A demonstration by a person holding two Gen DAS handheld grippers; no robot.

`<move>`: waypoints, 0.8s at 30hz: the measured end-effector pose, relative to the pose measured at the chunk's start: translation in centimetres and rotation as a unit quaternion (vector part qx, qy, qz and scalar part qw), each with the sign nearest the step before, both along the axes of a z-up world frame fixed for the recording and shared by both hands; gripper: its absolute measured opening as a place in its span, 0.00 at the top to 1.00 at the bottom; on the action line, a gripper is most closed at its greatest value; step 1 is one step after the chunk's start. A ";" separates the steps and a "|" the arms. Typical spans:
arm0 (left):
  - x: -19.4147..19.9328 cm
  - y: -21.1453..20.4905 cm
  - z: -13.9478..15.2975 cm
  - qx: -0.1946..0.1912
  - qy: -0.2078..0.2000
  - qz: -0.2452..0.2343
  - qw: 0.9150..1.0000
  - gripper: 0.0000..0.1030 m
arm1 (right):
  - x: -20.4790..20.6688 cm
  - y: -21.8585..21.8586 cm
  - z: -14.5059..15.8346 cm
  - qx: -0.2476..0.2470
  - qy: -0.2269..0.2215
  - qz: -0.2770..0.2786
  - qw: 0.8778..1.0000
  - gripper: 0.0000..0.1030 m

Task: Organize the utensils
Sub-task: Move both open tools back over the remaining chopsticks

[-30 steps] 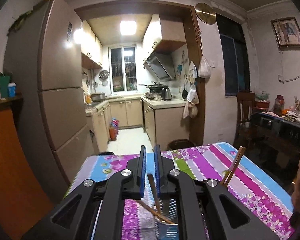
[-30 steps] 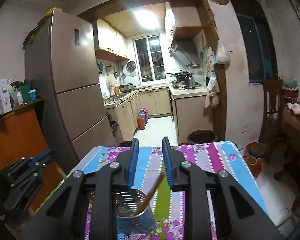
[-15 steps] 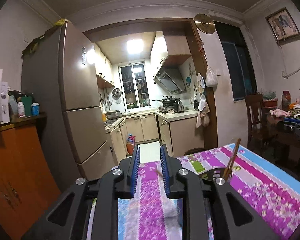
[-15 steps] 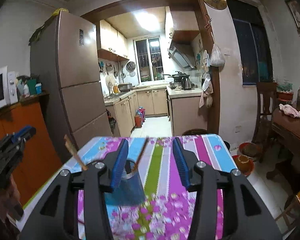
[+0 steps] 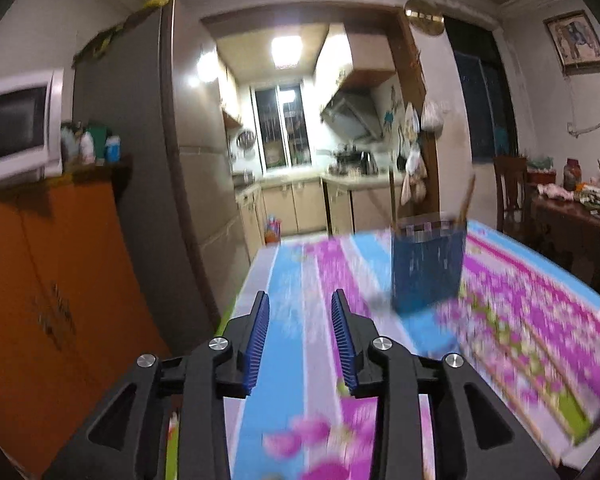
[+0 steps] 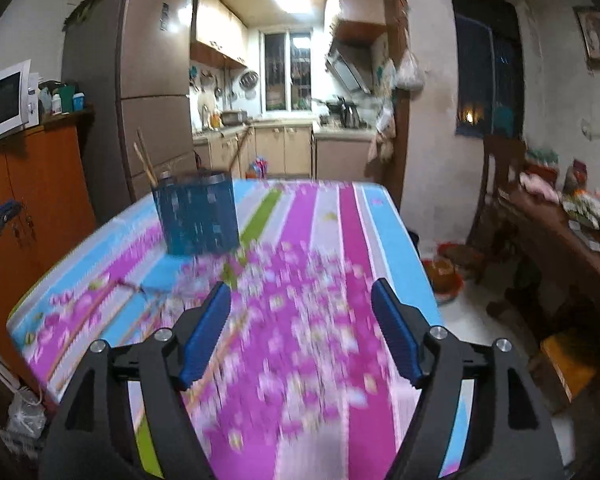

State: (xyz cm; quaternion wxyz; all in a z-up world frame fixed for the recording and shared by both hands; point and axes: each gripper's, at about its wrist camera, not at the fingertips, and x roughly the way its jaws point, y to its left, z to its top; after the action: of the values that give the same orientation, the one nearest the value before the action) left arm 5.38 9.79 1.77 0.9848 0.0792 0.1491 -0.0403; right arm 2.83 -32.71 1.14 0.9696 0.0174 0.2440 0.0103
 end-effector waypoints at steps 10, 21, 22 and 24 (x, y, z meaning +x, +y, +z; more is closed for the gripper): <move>-6.4 0.1 -7.6 -0.028 0.102 -0.024 0.994 0.65 | -6.0 1.5 -6.5 0.039 0.062 -0.029 0.997 0.32; -11.1 -6.1 -11.8 -0.001 0.133 -0.111 0.985 0.78 | -9.1 10.4 -8.8 -0.035 0.051 0.038 0.997 0.44; -11.0 -6.2 -12.0 0.000 0.136 -0.108 0.985 0.79 | -9.1 11.0 -9.0 -0.048 0.050 0.041 0.997 0.52; -10.9 -6.5 -12.5 0.000 0.140 -0.100 0.985 0.81 | -8.9 11.7 -9.3 -0.057 0.051 0.050 0.996 0.63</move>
State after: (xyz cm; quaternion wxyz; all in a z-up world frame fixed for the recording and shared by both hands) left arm -5.48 3.34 -10.71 0.9451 0.0877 0.2769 -0.1496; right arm -6.10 -20.96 -8.17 0.9537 -0.0492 0.2934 0.0438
